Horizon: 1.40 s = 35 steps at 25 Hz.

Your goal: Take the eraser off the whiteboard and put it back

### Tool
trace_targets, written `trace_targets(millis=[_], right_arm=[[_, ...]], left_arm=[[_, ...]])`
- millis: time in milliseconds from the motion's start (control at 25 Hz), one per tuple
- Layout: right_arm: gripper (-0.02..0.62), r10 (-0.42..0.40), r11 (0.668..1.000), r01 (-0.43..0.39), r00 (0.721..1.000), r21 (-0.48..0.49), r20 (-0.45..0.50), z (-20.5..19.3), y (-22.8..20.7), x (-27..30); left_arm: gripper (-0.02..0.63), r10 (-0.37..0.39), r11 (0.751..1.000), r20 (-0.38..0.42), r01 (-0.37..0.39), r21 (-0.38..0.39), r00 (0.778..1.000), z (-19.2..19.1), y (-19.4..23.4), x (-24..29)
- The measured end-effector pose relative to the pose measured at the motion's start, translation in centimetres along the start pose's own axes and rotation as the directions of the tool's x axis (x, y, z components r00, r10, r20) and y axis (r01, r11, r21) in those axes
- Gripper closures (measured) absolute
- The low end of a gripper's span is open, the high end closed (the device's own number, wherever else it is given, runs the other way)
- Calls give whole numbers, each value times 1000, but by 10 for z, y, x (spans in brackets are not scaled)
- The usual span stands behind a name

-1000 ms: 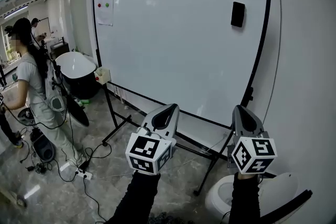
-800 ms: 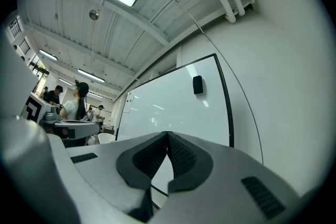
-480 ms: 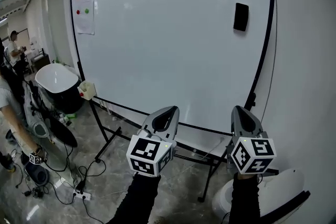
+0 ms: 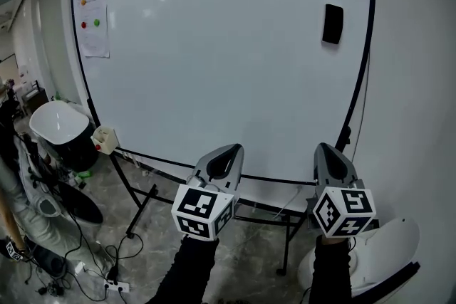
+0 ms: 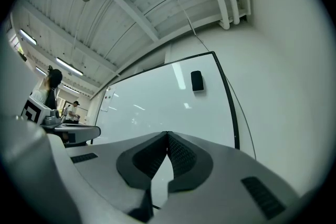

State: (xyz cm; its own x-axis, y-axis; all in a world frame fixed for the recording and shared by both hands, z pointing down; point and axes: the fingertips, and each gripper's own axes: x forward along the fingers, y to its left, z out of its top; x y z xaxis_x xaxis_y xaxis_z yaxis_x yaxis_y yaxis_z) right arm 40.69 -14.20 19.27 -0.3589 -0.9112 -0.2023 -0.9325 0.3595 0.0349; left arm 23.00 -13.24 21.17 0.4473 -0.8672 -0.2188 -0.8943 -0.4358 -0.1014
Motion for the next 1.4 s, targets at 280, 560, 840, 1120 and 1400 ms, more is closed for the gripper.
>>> trace_targets(millis=[280, 560, 840, 1120, 1400], right_arm=[[586, -24, 1000, 24, 1000, -11, -7, -3, -3, 15], [586, -33, 999, 32, 999, -21, -18, -6, -39, 32], [586, -13, 1000, 13, 1000, -9, -3, -10, -70, 47], [586, 15, 1000, -15, 1000, 0, -20, -25, -75, 69], [586, -28, 1000, 28, 1000, 9, 2, -24, -79, 101]], left_arm=[[600, -25, 1000, 2, 25, -18, 1000, -6, 11, 18], [600, -18, 999, 13, 19, -43, 1000, -14, 3, 55], [600, -22, 1000, 8, 22, -20, 1000, -21, -19, 87], [601, -14, 1000, -5, 14, -21, 1000, -32, -11, 106], [600, -36, 999, -7, 36, -40, 999, -41, 19, 131]])
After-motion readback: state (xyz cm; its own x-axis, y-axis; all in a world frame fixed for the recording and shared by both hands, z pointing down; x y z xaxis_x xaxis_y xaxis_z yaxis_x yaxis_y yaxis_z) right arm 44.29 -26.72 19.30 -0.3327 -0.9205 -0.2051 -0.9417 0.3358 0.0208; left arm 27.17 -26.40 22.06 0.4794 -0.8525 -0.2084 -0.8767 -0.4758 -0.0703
